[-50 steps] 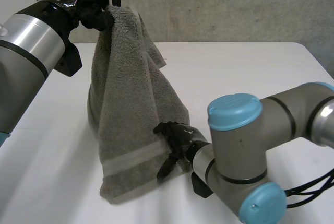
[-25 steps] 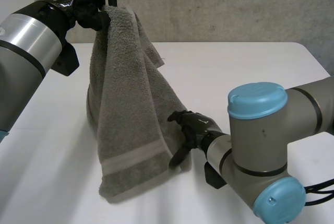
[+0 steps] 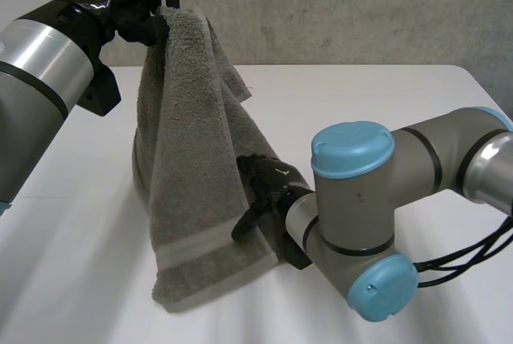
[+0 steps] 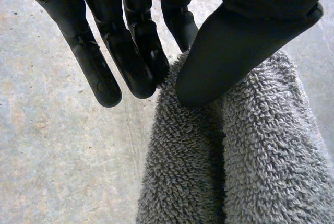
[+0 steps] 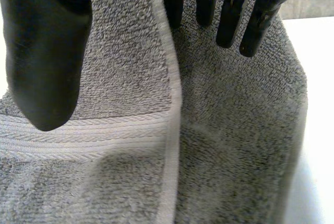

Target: Fold the laundry

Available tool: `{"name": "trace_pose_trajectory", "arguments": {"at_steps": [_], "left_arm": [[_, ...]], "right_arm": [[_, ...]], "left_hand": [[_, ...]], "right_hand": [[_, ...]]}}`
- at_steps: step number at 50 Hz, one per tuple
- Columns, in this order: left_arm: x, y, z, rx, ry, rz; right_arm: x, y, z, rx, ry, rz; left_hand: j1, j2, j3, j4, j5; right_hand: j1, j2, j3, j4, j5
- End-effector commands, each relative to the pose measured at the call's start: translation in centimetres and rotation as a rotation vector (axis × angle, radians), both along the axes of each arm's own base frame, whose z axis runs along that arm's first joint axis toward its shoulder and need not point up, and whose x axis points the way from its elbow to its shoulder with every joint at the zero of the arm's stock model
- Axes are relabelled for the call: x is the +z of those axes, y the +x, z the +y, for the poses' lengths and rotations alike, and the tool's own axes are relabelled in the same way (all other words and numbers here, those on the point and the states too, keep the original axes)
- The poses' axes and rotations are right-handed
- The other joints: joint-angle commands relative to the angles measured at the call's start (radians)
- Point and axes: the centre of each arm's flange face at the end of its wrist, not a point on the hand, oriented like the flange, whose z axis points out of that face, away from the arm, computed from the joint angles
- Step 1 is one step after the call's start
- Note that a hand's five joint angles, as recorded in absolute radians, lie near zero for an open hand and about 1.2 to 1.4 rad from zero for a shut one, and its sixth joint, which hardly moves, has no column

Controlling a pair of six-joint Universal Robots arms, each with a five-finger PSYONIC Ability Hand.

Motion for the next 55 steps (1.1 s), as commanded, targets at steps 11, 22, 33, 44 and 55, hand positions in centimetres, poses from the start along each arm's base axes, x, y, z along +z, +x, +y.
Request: {"name": "trace_pose_trajectory", "arguments": {"at_steps": [11, 22, 33, 44, 55], "left_arm": [[0.1, 0.5, -0.5, 0.02, -0.003, 0.004], [-0.8, -0.1, -3.0, 0.031, -0.005, -0.006], [13.4, 0.1, -5.1, 0.083, -0.515, 0.233], [9.4, 0.2, -6.8, 0.155, -0.364, 0.197], [-12.4, 1.2, -5.2, 0.152, 0.234, -0.114]], "right_arm": [[0.4, -0.2, 1.0, -0.014, 0.036, -0.039], [6.5, -3.1, -5.5, -0.123, -0.262, -0.036], [28.9, -4.3, -8.5, -0.295, -1.104, -0.093], [29.5, -3.7, -7.1, -0.267, -1.162, -0.018], [9.0, -4.3, -7.1, 0.034, -0.759, 0.54]], "left_hand": [[0.213, 0.18, 0.18, 0.178, 0.205], [0.213, 0.18, 0.18, 0.178, 0.205], [0.213, 0.18, 0.18, 0.178, 0.205], [0.213, 0.18, 0.18, 0.178, 0.205], [0.213, 0.18, 0.18, 0.178, 0.205]], "right_hand": [[1.104, 1.113, 1.112, 1.114, 1.105], [1.104, 1.113, 1.112, 1.114, 1.105], [1.104, 1.113, 1.112, 1.114, 1.105], [1.104, 1.113, 1.112, 1.114, 1.105], [1.104, 1.113, 1.112, 1.114, 1.105]]}}
